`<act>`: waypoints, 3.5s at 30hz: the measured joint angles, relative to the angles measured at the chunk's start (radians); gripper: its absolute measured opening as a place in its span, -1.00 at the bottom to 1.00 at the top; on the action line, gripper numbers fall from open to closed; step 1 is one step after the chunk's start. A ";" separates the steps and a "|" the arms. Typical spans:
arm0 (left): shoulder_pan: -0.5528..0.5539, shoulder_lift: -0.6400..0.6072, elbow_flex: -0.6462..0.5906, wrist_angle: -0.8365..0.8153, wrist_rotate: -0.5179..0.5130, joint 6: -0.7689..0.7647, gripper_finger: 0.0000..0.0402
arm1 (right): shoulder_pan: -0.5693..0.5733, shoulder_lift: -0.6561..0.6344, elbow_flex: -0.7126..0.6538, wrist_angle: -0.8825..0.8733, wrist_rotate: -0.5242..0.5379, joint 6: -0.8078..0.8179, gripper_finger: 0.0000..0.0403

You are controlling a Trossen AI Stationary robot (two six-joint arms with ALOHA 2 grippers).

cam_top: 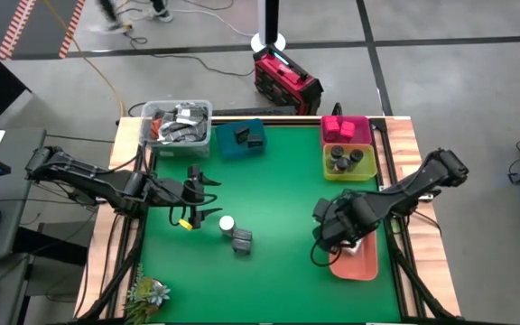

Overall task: Sort spices by type
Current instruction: Put the white seasoning into the orange bin

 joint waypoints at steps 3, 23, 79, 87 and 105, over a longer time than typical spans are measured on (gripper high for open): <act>0.000 0.000 0.014 -0.020 0.007 -0.019 0.67 | -0.015 0.000 0.004 0.024 0.018 -0.019 0.33; -0.036 -0.001 0.033 0.008 -0.070 0.071 0.67 | 0.171 0.001 -0.166 0.031 -0.370 0.642 0.26; 0.105 0.000 0.010 0.152 -0.070 0.350 0.67 | 0.123 0.048 -0.488 0.309 -0.278 -1.138 0.10; 0.105 0.000 0.010 0.166 -0.064 0.325 0.67 | 0.076 0.050 -0.299 0.121 -0.268 -1.099 0.10; 0.156 0.448 0.051 0.752 0.449 0.044 0.67 | -0.128 0.048 -0.046 -0.052 -0.138 -0.566 0.12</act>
